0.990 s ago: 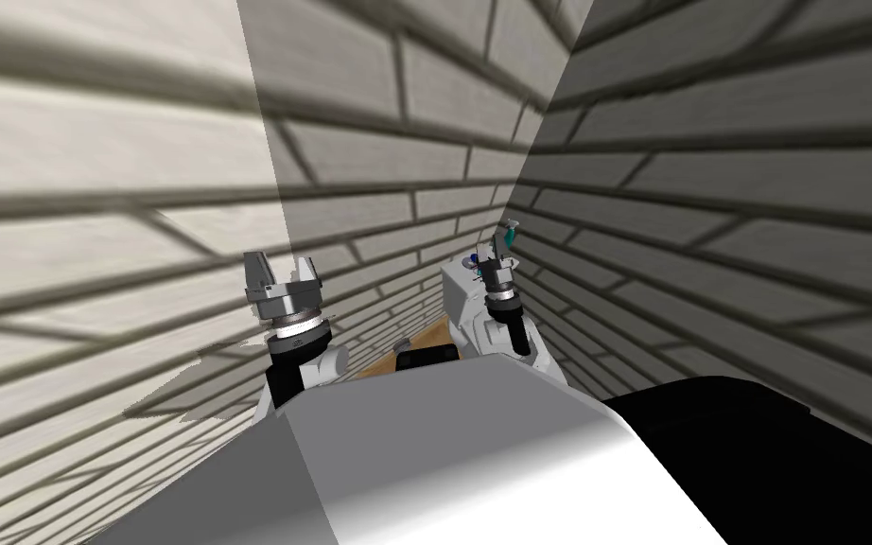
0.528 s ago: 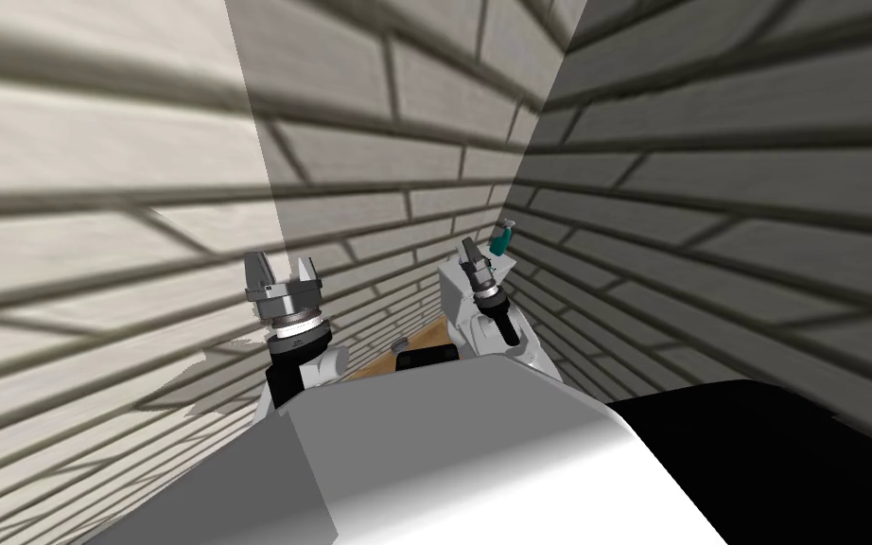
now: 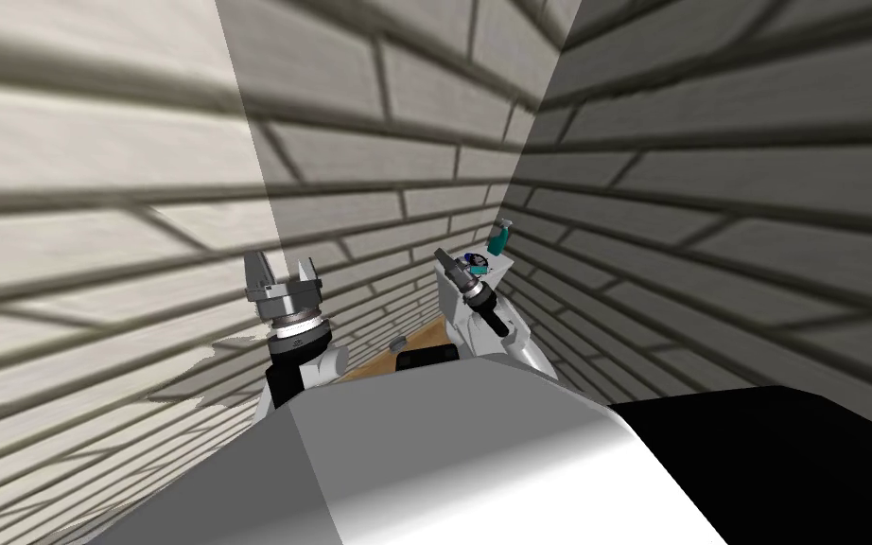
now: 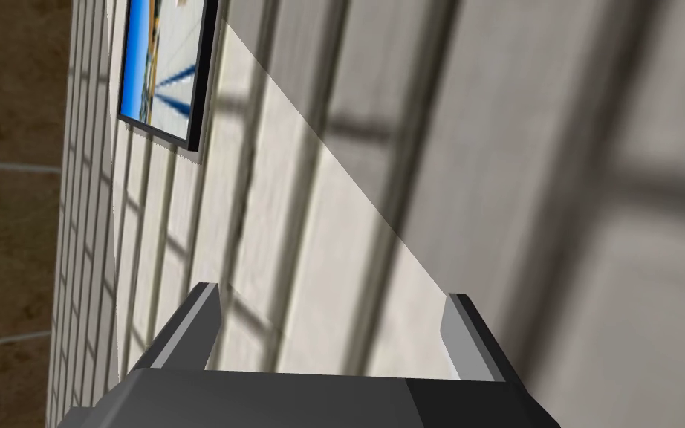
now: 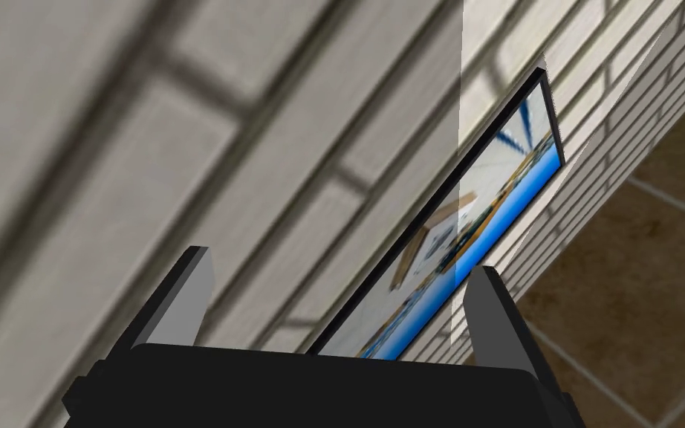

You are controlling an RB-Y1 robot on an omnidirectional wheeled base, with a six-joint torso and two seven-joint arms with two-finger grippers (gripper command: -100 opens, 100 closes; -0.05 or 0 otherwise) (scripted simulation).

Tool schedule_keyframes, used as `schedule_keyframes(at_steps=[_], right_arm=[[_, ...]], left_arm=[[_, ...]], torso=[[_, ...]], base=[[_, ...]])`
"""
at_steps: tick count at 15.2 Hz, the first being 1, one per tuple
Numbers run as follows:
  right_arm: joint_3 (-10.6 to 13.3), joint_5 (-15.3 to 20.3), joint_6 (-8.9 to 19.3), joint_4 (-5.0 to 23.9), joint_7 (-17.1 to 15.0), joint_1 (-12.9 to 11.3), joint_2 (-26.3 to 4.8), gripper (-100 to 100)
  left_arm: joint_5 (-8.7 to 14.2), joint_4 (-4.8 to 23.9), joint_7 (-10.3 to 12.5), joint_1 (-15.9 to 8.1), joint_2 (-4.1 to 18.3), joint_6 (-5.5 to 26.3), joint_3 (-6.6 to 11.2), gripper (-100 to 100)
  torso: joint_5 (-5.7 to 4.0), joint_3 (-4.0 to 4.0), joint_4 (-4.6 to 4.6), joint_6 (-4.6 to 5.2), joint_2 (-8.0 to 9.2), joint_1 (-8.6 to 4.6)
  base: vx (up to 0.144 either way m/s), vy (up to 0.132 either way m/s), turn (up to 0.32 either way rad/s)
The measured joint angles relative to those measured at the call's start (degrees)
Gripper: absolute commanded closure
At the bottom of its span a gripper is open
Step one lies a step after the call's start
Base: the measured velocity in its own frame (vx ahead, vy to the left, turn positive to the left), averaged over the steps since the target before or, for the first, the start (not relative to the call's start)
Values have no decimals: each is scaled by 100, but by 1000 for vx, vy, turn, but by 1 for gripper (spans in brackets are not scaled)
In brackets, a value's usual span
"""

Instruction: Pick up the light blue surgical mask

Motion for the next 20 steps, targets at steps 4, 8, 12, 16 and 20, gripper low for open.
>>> schedule_keyframes(at_steps=[4,8,12,16,20], right_arm=[[258,442,-68,231,-41,-349,-307,-100],[544,914,-35,460,-91,-784,-536,-100],[770,1335,-109,668,-102,-1085,-753,-100],[788,1389,-88,665,-116,-1114,-772,-100],[748,1423,-34,693,-74,-1026,-934,-100]], left_arm=[[0,0,0,0,0,0,0,0],[0,0,0,0,0,0,0,0],[0,0,0,1,0,0,0,0],[0,0,0,0,0,0,0,0],[0,0,0,-1,0,0,-1,0]], torso=[[2,-1,0,-1,-2,5],[2,-1,0,-1,-2,5],[2,-2,0,3,-4,10],[3,-2,-1,2,-4,11],[2,1,0,-2,2,5]], base=[[-14,-15,48],[-18,-19,60],[-9,-9,28],[-3,-3,9],[-20,-16,138]])
